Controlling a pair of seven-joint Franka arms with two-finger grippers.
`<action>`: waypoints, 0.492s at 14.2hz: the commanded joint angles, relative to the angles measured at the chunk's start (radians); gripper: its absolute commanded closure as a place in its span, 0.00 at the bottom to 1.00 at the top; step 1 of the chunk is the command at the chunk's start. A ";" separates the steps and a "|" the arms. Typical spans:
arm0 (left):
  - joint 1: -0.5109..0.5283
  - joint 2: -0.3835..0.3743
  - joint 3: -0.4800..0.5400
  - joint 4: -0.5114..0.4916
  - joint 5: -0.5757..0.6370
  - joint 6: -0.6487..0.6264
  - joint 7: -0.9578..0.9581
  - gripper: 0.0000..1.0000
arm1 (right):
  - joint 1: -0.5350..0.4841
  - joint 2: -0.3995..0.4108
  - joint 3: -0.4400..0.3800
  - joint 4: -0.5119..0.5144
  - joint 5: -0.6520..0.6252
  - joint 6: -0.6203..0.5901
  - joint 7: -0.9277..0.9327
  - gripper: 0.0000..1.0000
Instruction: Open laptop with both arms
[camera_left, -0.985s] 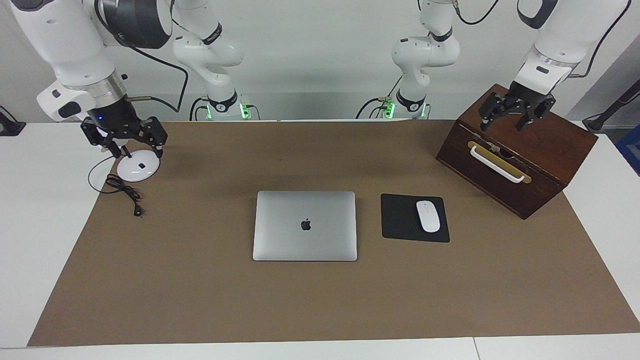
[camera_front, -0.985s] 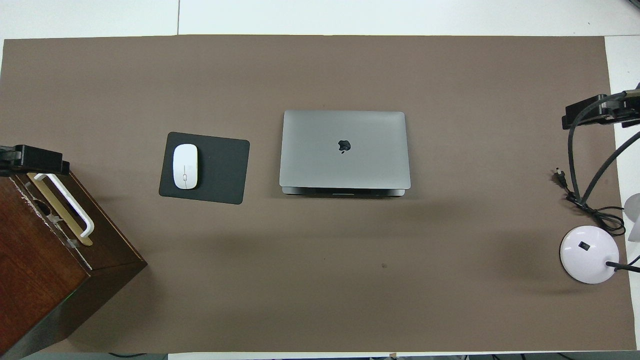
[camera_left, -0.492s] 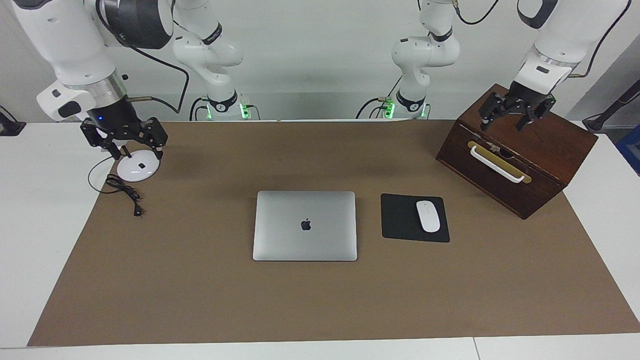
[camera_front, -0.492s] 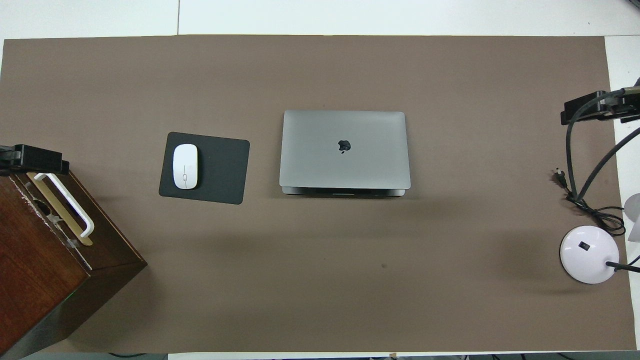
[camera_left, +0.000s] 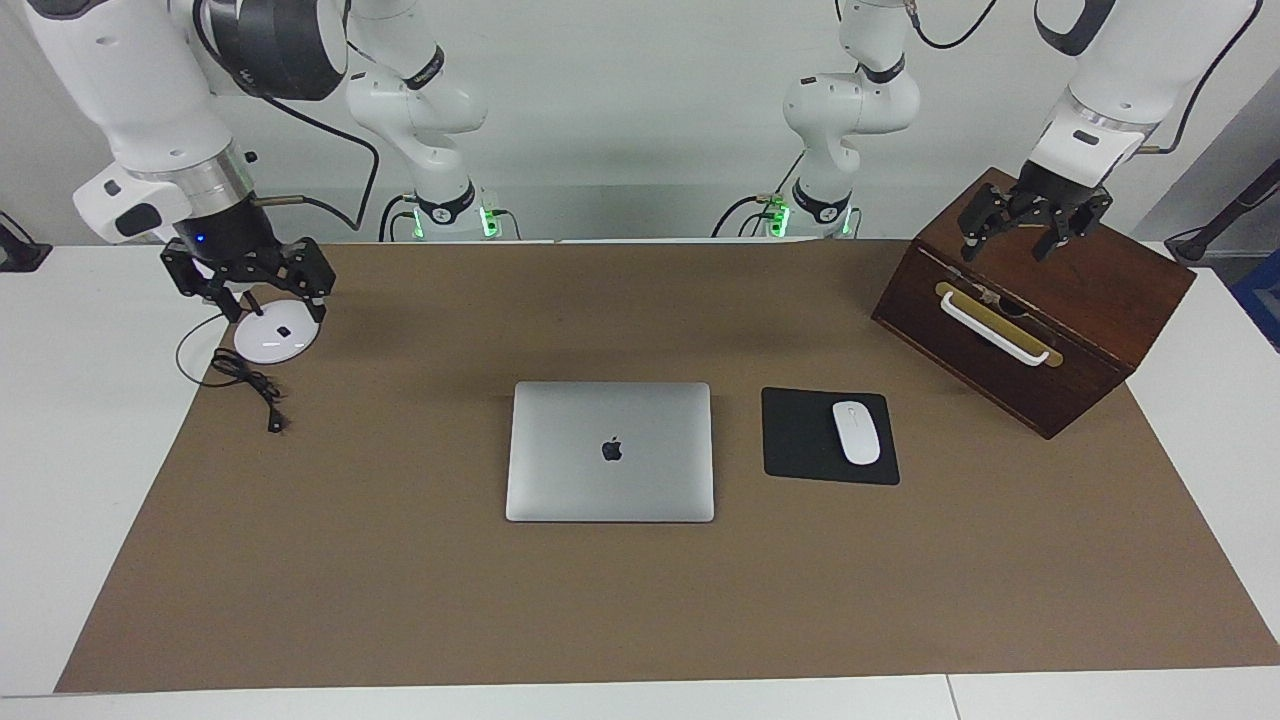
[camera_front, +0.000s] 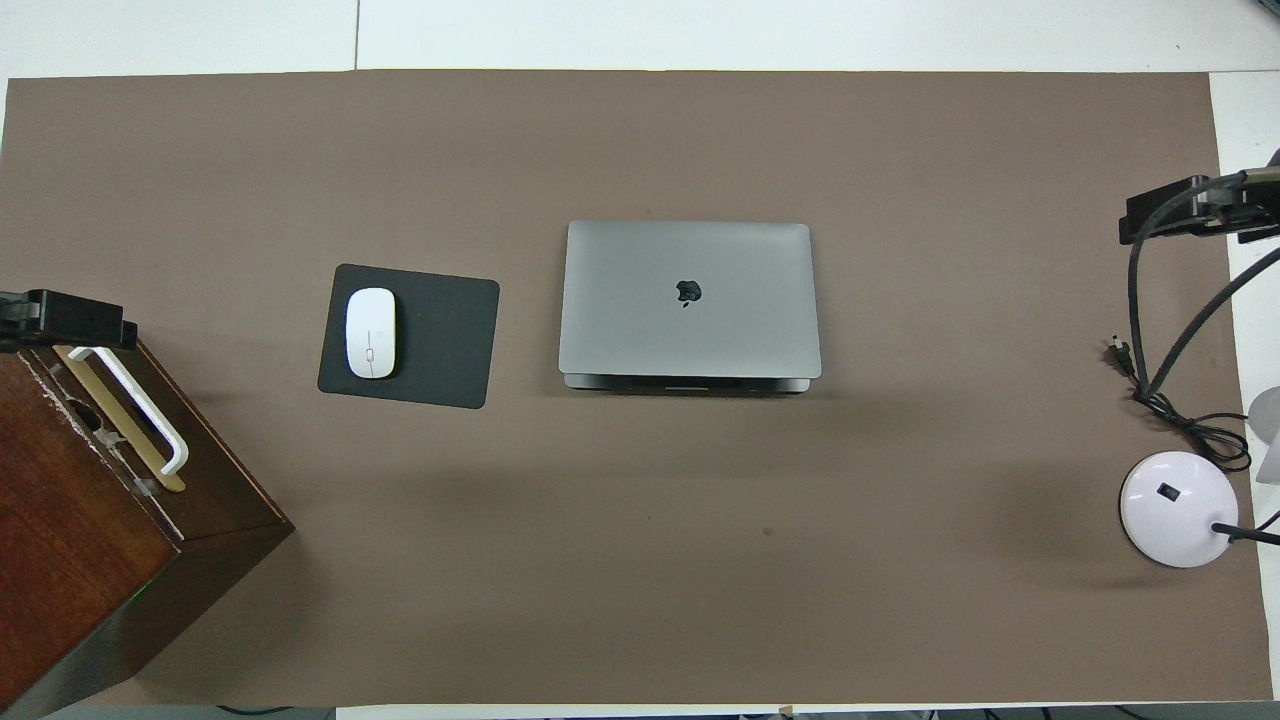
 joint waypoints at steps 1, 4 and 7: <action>0.004 -0.018 0.003 -0.017 -0.006 0.001 -0.004 0.00 | 0.024 -0.007 0.007 -0.019 0.016 0.053 0.119 0.00; 0.004 -0.023 0.003 -0.027 -0.006 -0.001 -0.012 0.00 | 0.072 0.056 0.007 0.030 0.017 0.079 0.140 0.00; 0.003 -0.028 0.001 -0.034 -0.006 0.010 -0.012 0.05 | 0.096 0.084 0.031 0.064 0.027 0.089 0.252 0.00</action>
